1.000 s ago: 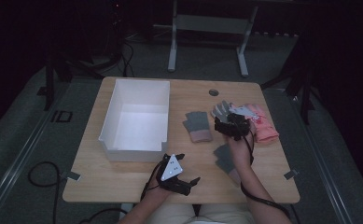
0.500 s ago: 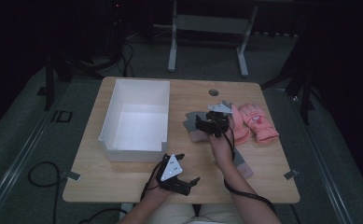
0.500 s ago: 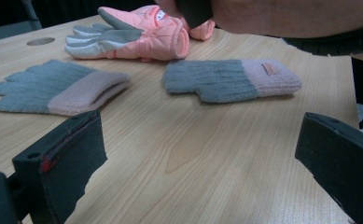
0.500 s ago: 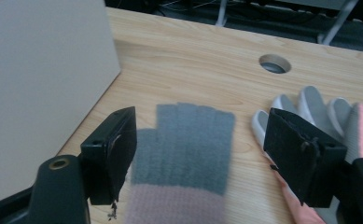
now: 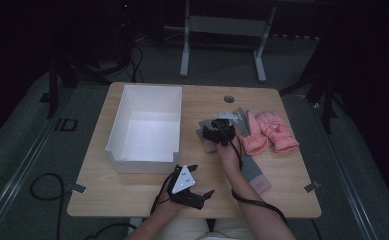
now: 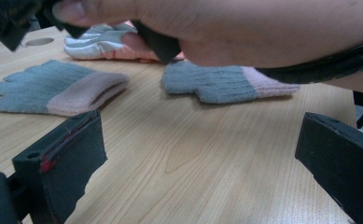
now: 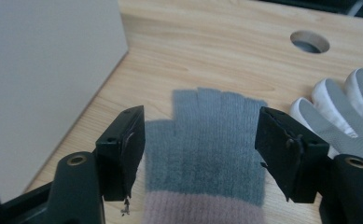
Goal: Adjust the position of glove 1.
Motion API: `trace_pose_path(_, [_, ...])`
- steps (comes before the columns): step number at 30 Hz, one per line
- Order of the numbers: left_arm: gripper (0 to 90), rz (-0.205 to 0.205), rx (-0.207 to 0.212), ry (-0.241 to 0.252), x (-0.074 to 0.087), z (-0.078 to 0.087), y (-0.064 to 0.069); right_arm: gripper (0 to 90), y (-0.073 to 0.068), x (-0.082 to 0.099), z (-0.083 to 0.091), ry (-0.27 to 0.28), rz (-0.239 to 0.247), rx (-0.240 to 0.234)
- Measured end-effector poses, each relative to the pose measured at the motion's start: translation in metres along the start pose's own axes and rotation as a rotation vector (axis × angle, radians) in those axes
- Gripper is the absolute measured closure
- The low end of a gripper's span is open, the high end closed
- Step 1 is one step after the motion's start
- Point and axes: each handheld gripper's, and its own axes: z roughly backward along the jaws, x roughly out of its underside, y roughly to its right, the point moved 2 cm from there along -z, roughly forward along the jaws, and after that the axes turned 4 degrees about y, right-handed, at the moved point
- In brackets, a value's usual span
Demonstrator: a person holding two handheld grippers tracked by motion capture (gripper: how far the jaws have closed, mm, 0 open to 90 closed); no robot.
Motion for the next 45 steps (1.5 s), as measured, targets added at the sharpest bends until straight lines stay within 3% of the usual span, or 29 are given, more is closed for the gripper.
trace_pose_path(6, [1.2,-0.005,0.000,-0.001,0.000,0.000,0.000,36.7,0.002,0.005,-0.016,-0.057,-0.009,0.005])
trace_pose_path(7, [1.2,-0.003,0.002,-0.003,0.000,0.000,0.000,37.7,0.003,0.008,-0.023,-0.095,-0.004,0.010])
trace_pose_path(10, [1.3,-0.002,0.003,-0.005,0.000,0.000,0.000,40.5,0.004,0.009,-0.026,-0.126,0.007,0.039])
trace_pose_path(11, [1.2,-0.005,0.003,-0.002,0.000,0.000,0.000,42.4,0.008,0.010,-0.029,-0.154,-0.025,0.030])
trace_pose_path(14, [1.2,-0.004,0.004,-0.005,0.000,0.000,0.000,47.9,0.013,0.010,-0.033,-0.175,-0.046,0.016])
trace_pose_path(18, [1.2,-0.004,0.001,-0.003,0.000,0.000,0.000,52.2,0.014,0.012,-0.038,-0.214,-0.032,-0.009])
trace_pose_path(19, [1.2,-0.007,0.002,-0.005,0.000,0.000,0.001,53.5,0.013,0.017,-0.045,-0.271,0.012,-0.021])
trace_pose_path(24, [1.2,-0.008,0.000,-0.001,0.000,0.000,0.001,60.3,0.012,0.017,-0.046,-0.269,0.044,-0.033])
trace_pose_path(25, [1.2,-0.005,0.001,-0.006,0.000,0.000,0.001,66.9,0.012,0.015,-0.047,-0.281,0.062,-0.039])
trace_pose_path(26, [1.2,-0.005,0.001,-0.006,0.000,0.000,0.001,66.9,0.012,0.015,-0.047,-0.281,0.062,-0.039])
trace_pose_path(27, [1.2,-0.007,-0.001,-0.008,0.000,0.000,0.001,74.7,0.010,0.014,-0.047,-0.289,0.069,-0.037])
trace_pose_path(31, [1.2,-0.011,-0.004,-0.009,0.000,0.000,0.001,80.5,0.007,0.013,-0.048,-0.296,0.071,-0.028])
trace_pose_path(32, [1.2,-0.010,-0.003,-0.010,0.000,-0.001,0.001,84.2,0.006,0.010,-0.046,-0.297,0.056,-0.029])
trace_pose_path(37, [1.2,-0.003,-0.003,-0.004,0.000,0.000,0.001,84.7,0.006,0.004,-0.033,-0.280,0.021,-0.035])
trace_pose_path(38, [1.2,-0.001,-0.004,-0.005,0.000,0.000,0.000,84.7,0.006,0.002,-0.022,-0.270,0.000,-0.029])
trace_pose_path(42, [1.2,-0.001,-0.010,-0.002,0.000,0.000,0.001,84.7,0.003,0.000,-0.006,-0.256,-0.021,-0.027])
trace_pose_path(45, [1.2,0.001,-0.013,0.001,0.000,0.001,0.001,84.8,0.000,-0.005,0.020,-0.217,-0.082,-0.039])
